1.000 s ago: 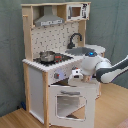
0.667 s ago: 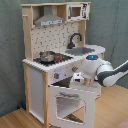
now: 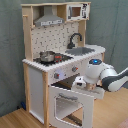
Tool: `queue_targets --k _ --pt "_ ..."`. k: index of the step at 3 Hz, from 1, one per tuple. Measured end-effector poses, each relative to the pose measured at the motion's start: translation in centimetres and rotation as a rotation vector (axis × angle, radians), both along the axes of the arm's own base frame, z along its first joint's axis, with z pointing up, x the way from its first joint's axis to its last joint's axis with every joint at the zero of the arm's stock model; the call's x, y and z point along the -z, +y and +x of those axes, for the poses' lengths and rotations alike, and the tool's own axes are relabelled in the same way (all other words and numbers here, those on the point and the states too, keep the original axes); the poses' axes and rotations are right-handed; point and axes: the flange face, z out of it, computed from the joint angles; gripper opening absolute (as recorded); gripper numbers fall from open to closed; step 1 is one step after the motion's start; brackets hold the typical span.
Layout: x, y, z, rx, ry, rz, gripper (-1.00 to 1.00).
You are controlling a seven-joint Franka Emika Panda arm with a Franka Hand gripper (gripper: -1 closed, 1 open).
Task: Play with the kitchen
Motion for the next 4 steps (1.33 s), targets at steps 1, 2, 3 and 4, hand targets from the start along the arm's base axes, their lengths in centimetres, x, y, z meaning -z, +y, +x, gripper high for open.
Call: queue_targets --k 1,2,3,4 --pt "-0.9 1.8 -0.6 0.017 -0.034 0.059 -1.0" --pt "-0.9 1.8 -0.6 0.018 -0.032 0.057 1.0" --pt "-1.9 1.6 -0.4 0.057 -0.033 0.066 1.0" --pt "-4.2 1.1 0.1 0.088 -0.053 0.077 1.0"
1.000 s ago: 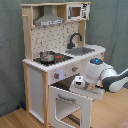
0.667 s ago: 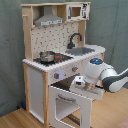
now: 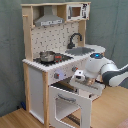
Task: Play with the kitchen
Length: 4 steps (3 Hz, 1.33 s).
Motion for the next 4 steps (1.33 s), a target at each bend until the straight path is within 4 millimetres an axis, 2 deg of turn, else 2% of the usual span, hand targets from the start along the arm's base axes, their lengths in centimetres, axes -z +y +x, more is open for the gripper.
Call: queue_targets --k 2,4 --pt "-4.0 -0.9 -0.1 0.034 -0.041 -0.035 1.0" --pt "-7.0 -1.7 -1.7 0.069 -0.082 -0.091 1.0"
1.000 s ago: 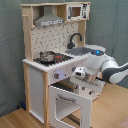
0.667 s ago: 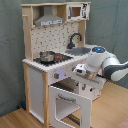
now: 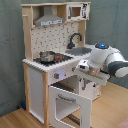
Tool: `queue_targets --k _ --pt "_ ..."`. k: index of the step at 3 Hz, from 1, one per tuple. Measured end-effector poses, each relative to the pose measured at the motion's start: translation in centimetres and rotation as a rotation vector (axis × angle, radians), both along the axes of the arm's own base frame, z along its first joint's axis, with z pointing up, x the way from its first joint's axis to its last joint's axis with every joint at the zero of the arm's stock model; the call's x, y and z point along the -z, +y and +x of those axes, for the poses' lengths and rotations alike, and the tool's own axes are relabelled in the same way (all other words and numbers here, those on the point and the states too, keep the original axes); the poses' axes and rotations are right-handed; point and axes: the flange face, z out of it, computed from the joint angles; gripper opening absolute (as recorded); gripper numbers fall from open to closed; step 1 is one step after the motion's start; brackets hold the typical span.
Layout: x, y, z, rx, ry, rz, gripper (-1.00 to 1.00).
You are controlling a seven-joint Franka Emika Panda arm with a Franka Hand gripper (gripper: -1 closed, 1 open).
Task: Play with the kitchen
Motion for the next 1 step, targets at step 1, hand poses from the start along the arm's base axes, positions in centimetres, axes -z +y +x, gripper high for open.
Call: queue_targets --k 1 --pt "-1.19 -0.62 -1.13 0.027 -0.036 -0.047 1.0"
